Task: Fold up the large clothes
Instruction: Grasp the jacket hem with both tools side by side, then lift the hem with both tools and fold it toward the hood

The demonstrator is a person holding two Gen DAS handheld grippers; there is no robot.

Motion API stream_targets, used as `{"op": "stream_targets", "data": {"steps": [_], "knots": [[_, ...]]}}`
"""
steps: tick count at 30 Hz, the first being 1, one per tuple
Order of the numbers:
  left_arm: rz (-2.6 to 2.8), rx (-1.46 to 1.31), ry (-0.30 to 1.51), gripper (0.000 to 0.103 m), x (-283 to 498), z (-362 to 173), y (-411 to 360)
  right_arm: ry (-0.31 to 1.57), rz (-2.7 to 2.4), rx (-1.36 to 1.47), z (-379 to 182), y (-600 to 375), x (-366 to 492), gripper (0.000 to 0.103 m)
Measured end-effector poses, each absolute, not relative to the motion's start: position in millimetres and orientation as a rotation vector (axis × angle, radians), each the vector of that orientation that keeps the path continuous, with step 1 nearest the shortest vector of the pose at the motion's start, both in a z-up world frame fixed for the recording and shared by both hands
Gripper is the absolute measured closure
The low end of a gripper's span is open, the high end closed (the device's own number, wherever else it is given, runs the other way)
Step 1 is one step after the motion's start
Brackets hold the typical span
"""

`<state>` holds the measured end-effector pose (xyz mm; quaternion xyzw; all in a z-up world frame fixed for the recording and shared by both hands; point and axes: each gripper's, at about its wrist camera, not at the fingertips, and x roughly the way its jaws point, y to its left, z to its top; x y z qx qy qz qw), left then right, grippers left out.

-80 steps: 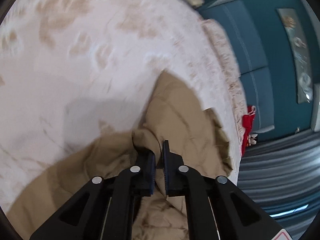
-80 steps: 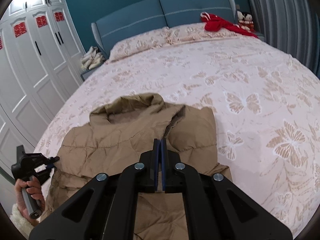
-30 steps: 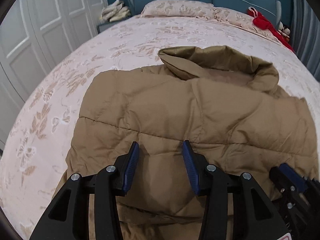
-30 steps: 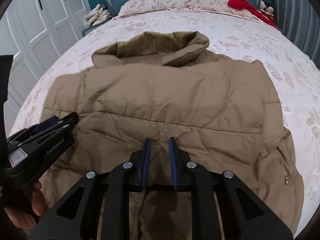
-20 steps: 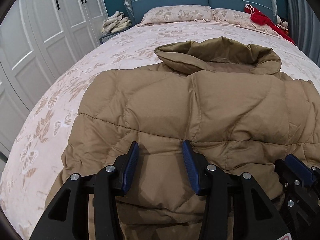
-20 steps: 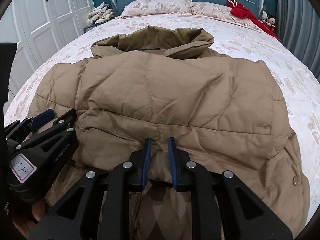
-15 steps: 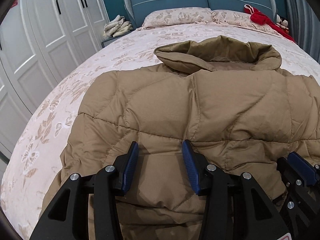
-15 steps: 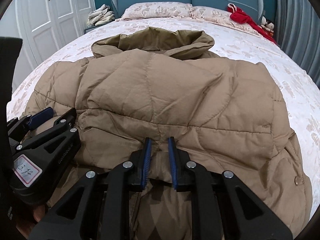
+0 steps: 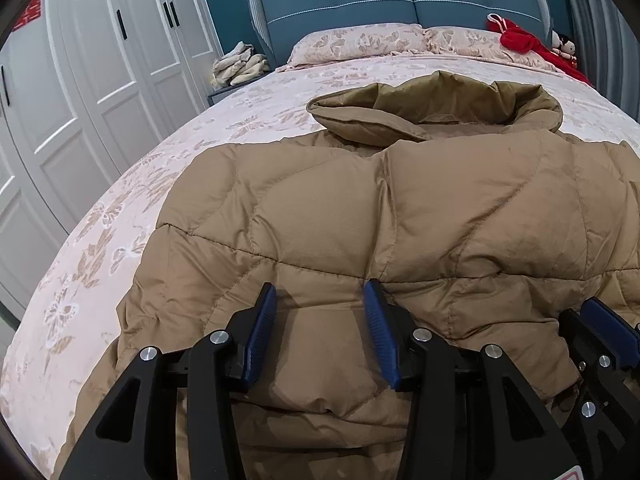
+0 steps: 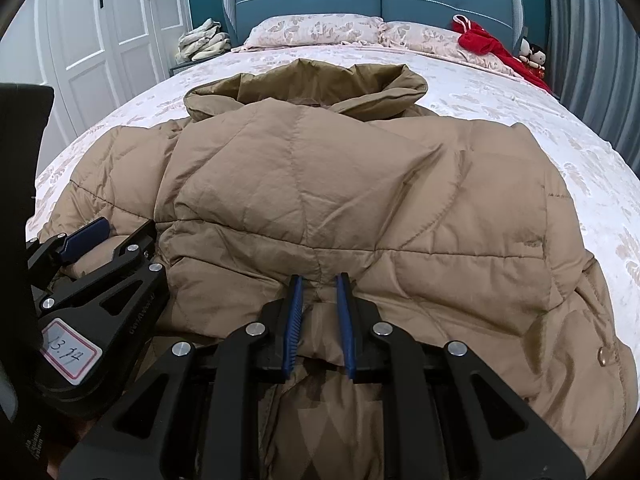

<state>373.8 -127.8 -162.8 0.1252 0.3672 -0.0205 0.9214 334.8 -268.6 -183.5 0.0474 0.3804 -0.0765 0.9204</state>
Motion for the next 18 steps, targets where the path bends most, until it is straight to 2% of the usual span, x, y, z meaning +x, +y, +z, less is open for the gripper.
{"op": "stream_targets", "data": {"steps": [11, 12, 13, 14, 15, 17, 18], "knots": [[-0.064, 0.227, 0.762, 0.059, 373.2, -160.2, -124.5, 0.776, -0.14, 0.132, -181.9, -272.2, 332.0, 0.087], [-0.091, 0.199, 0.781, 0.056, 374.5, -156.3, -119.3, 0.795, -0.126, 0.158, -178.0, -276.2, 331.7, 0.086], [-0.135, 0.159, 0.815, 0.048, 376.2, -149.5, -111.5, 0.82, -0.111, 0.182, -173.3, -280.2, 331.3, 0.085], [-0.178, 0.129, 0.847, 0.044, 377.4, -142.6, -105.2, 0.85, -0.091, 0.213, -166.6, -285.4, 327.8, 0.078], [-0.222, 0.095, 0.886, 0.037, 379.2, -131.6, -96.0, 0.864, -0.072, 0.242, -159.5, -290.9, 322.6, 0.059], [-0.259, 0.039, 0.895, 0.033, 384.5, -110.5, -82.0, 0.847, -0.031, 0.317, -143.1, -305.6, 311.1, 0.047], [-0.271, 0.009, 0.883, 0.027, 387.8, -100.2, -77.4, 0.836, -0.019, 0.335, -136.8, -311.8, 309.3, 0.047]]}}
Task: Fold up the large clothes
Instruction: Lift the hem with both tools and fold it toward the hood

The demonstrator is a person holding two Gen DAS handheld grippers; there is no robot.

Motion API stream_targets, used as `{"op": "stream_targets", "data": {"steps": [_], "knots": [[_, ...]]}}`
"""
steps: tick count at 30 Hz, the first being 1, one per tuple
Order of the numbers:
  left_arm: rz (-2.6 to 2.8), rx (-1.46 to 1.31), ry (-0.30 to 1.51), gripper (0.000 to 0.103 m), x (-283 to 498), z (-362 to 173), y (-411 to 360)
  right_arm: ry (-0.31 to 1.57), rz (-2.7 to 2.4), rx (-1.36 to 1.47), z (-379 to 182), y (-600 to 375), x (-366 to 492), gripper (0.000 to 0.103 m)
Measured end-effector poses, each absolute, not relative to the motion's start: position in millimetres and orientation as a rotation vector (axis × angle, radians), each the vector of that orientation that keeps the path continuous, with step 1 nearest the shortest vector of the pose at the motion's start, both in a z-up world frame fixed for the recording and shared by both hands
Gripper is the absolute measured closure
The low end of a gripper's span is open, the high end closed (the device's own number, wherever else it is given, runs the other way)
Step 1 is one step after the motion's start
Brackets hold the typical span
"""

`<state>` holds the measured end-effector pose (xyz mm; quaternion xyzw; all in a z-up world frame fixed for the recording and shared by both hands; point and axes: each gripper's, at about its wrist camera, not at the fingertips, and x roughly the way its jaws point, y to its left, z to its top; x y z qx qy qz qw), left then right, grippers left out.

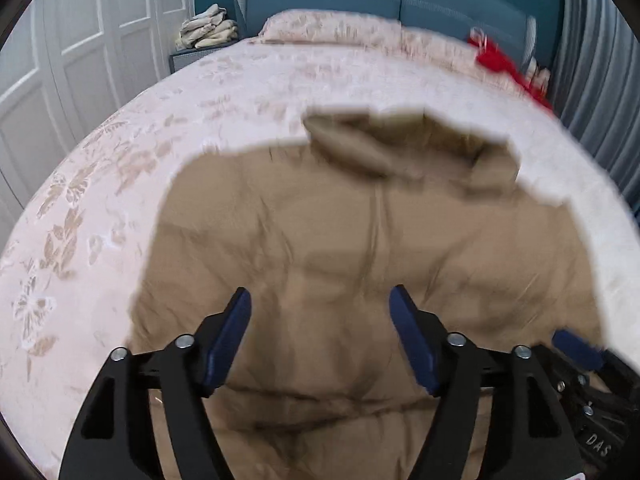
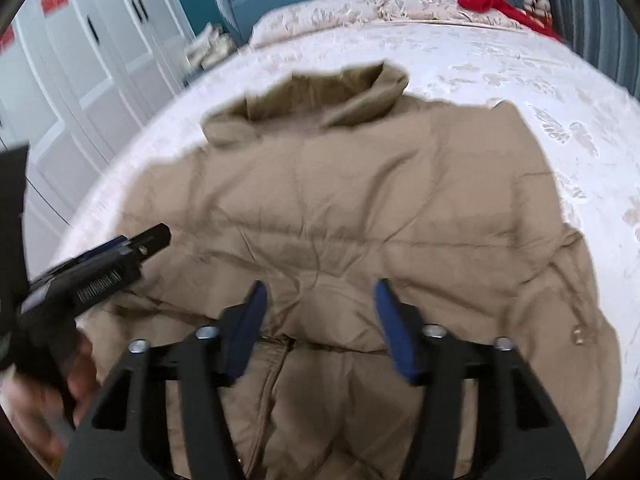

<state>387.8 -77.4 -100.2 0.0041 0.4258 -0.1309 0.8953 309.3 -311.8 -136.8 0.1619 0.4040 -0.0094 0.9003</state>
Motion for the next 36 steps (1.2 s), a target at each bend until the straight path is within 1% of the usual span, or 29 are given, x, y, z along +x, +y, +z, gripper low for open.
{"op": "stream_targets", "data": {"steps": [1, 2, 4, 6, 8, 10, 12, 13, 15, 16, 17, 18, 19, 20, 21, 22, 25, 28, 30, 36], "knots": [[-0.284, -0.047, 0.868, 0.019, 396.1, -86.4, -70.2, 0.829, -0.018, 0.347, -129.5, -319.8, 310.8, 0.047], [-0.291, -0.105, 0.867, 0.019, 406.4, -76.1, -65.3, 0.823, -0.029, 0.354, -123.0, -327.9, 314.4, 0.047], [-0.317, -0.241, 0.917, 0.018, 436.7, -62.9, -63.2, 0.788, -0.073, 0.415, -109.9, -352.2, 329.8, 0.047], [-0.313, -0.34, 0.996, 0.018, 471.0, -64.5, -67.9, 0.762, -0.106, 0.489, -103.5, -371.4, 347.9, 0.046], [-0.299, -0.392, 1.038, 0.018, 496.8, -71.0, -74.6, 0.736, -0.109, 0.567, -101.8, -385.8, 372.8, 0.046], [-0.286, -0.405, 1.07, 0.019, 516.9, -81.1, -85.9, 0.743, -0.111, 0.59, -104.4, -390.3, 394.0, 0.049], [-0.273, -0.389, 1.101, 0.02, 529.5, -92.5, -96.9, 0.77, -0.093, 0.619, -113.1, -390.8, 417.3, 0.054], [-0.275, -0.378, 1.113, 0.026, 533.0, -96.4, -101.1, 0.787, -0.081, 0.64, -119.5, -390.6, 427.3, 0.054], [-0.267, -0.344, 1.147, 0.031, 542.5, -107.5, -109.7, 0.825, -0.05, 0.717, -137.0, -392.9, 445.1, 0.063], [-0.264, -0.34, 1.155, 0.035, 545.0, -110.2, -109.0, 0.831, -0.04, 0.751, -143.8, -393.7, 450.3, 0.065], [-0.268, -0.343, 1.163, 0.038, 547.1, -114.6, -110.0, 0.834, -0.035, 0.791, -151.0, -395.2, 455.1, 0.073], [-0.281, -0.348, 1.17, 0.046, 547.8, -117.8, -110.8, 0.834, -0.032, 0.816, -155.0, -396.5, 457.3, 0.081], [-0.297, -0.354, 1.182, 0.058, 548.7, -121.6, -112.3, 0.831, -0.025, 0.841, -158.6, -397.0, 460.0, 0.087], [-0.319, -0.363, 1.191, 0.069, 549.2, -124.7, -112.7, 0.826, -0.016, 0.853, -160.2, -396.8, 461.2, 0.096], [-0.348, -0.369, 1.201, 0.087, 547.7, -127.1, -113.5, 0.802, -0.006, 0.852, -158.2, -395.6, 459.7, 0.099], [-0.357, -0.37, 1.194, 0.091, 546.1, -126.4, -113.0, 0.774, -0.004, 0.834, -153.1, -395.0, 456.1, 0.099], [-0.39, -0.35, 1.129, 0.094, 533.3, -120.7, -104.5, 0.734, -0.005, 0.727, -140.3, -389.7, 441.2, 0.1], [-0.394, -0.284, 1.129, 0.094, 525.5, -135.2, -104.2, 0.791, -0.053, 0.528, -150.4, -377.8, 439.6, 0.101], [-0.392, -0.249, 1.117, 0.094, 520.9, -148.8, -106.3, 0.826, -0.067, 0.484, -165.0, -373.8, 440.7, 0.101], [-0.364, -0.085, 1.012, 0.093, 507.9, -158.8, -123.6, 0.834, -0.099, 0.359, -177.2, -361.7, 447.9, 0.101]]}}
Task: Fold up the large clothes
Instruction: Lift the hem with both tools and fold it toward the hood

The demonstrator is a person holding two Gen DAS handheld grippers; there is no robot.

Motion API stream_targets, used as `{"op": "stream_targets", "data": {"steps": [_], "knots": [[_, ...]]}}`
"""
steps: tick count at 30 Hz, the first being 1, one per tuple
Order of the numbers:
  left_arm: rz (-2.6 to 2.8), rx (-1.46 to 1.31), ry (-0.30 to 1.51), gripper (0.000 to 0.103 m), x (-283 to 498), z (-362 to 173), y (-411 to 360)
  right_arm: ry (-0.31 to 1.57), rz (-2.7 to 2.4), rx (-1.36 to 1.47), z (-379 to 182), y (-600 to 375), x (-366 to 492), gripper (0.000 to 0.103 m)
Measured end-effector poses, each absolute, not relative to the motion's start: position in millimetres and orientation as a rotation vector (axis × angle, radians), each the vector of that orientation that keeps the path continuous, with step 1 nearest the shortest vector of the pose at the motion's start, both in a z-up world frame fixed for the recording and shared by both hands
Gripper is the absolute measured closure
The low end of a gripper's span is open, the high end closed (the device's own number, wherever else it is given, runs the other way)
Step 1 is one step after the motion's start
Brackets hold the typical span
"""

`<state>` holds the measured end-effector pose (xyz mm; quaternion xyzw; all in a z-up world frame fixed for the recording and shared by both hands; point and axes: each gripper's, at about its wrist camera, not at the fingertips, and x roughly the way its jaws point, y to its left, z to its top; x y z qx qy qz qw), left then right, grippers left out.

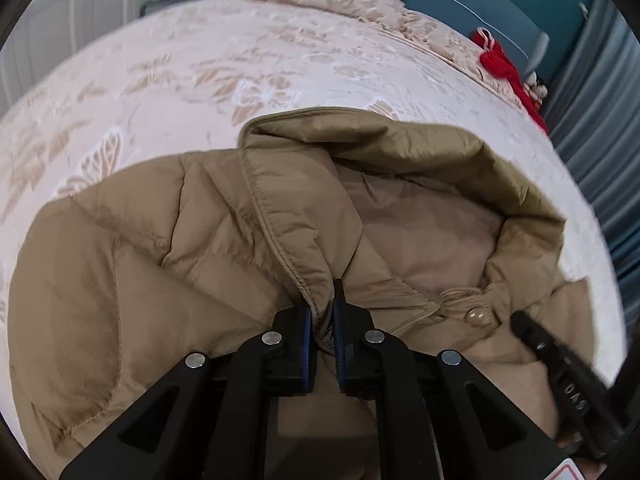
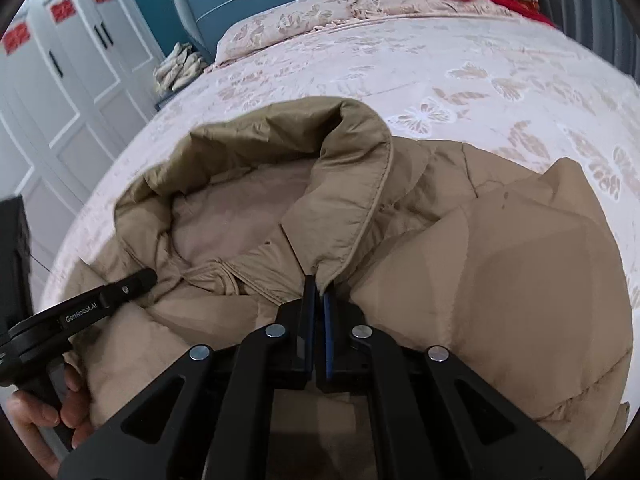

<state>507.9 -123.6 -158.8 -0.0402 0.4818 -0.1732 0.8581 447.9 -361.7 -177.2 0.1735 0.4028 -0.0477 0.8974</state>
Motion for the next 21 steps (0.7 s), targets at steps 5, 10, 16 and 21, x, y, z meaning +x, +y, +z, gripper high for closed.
{"op": "stream_targets", "data": {"steps": [5, 10, 16, 21], "knots": [[-0.34, -0.063, 0.964, 0.089, 505.8, -166.4, -126.5, 0.826, -0.117, 0.308, -184.2, -357.9, 449.0, 0.102], [-0.322, -0.031, 0.915, 0.088, 503.3, -170.4, -132.2, 0.826, -0.114, 0.313, -189.2, -358.7, 447.0, 0.103], [-0.381, -0.124, 0.929, 0.084, 496.1, -158.2, -107.2, 0.831, -0.063, 0.426, -179.8, -374.4, 430.8, 0.097], [-0.361, 0.0, 0.926, 0.079, 484.3, -116.3, -87.3, 0.868, -0.083, 0.405, -148.5, -391.1, 392.2, 0.094]]}}
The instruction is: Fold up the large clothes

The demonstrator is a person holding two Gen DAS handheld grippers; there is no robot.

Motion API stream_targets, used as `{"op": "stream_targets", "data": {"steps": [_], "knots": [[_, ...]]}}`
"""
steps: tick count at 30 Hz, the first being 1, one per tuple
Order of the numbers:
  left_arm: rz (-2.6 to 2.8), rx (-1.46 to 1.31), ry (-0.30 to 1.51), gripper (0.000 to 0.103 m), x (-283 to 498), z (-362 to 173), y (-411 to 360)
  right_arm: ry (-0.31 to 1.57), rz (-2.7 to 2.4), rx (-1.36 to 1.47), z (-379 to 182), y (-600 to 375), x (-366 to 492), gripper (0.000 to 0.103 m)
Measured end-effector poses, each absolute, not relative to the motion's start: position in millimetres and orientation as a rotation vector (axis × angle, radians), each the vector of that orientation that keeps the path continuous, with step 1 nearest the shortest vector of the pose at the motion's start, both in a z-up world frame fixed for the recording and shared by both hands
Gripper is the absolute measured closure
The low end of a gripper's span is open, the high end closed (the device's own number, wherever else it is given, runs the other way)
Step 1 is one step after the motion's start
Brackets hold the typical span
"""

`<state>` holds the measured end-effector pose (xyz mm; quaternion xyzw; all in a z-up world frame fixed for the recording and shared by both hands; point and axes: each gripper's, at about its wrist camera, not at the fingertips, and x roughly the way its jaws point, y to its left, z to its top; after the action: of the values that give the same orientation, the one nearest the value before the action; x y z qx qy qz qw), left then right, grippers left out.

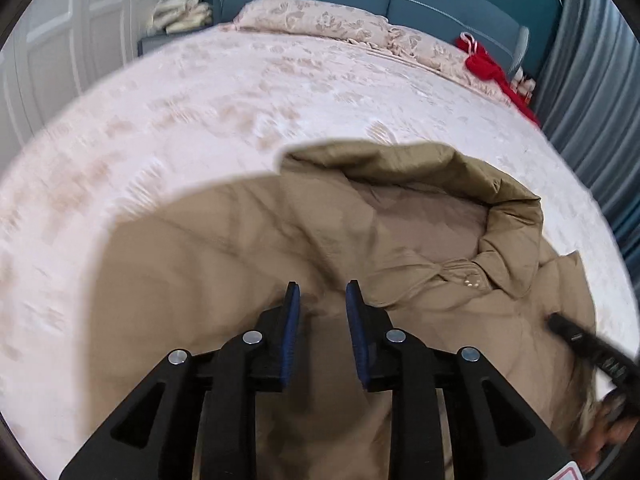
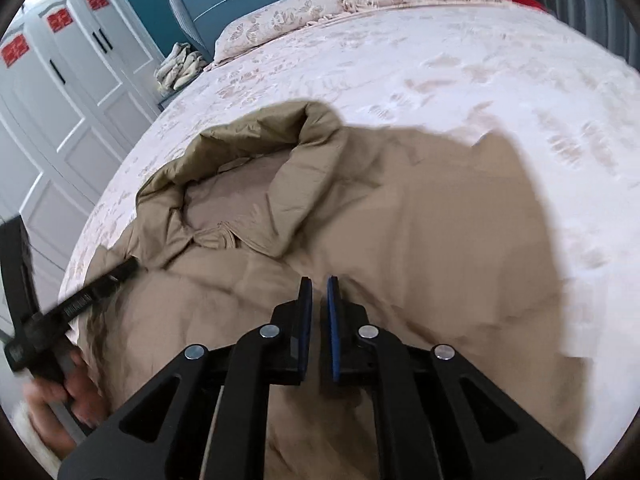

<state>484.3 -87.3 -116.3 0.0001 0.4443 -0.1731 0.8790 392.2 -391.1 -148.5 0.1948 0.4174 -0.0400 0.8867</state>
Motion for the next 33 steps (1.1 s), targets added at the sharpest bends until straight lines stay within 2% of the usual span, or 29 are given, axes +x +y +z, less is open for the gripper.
{"op": "stream_targets", "data": {"steps": [3, 7, 10, 16, 21, 26, 33], "knots": [[-0.318, -0.019, 0.919, 0.079, 506.3, -83.3, -80.5, 0.848, -0.113, 0.387, -116.5, -404.3, 396.1, 0.094], [-0.231, -0.03, 0.874, 0.079, 562.9, -36.3, -96.8, 0.798, -0.105, 0.433, -72.8, -413.9, 443.1, 0.094], [-0.17, 0.014, 0.886, 0.079, 598.4, -27.4, -122.0, 0.779, -0.118, 0.424, -56.1, -409.2, 491.1, 0.094], [-0.077, 0.049, 1.012, 0.079, 636.0, -73.5, -153.5, 0.825, -0.184, 0.423, -89.8, -404.9, 556.4, 0.094], [-0.12, 0.084, 1.068, 0.079, 618.8, -122.2, -155.3, 0.892, -0.164, 0.382, -132.4, -398.4, 551.9, 0.095], [-0.181, 0.119, 1.013, 0.078, 590.8, -140.3, -149.4, 0.906, -0.129, 0.286, -151.9, -386.7, 530.9, 0.099], [-0.192, 0.175, 0.959, 0.078, 573.8, -156.9, -152.2, 0.914, -0.112, 0.31, -173.1, -385.1, 519.2, 0.101]]}}
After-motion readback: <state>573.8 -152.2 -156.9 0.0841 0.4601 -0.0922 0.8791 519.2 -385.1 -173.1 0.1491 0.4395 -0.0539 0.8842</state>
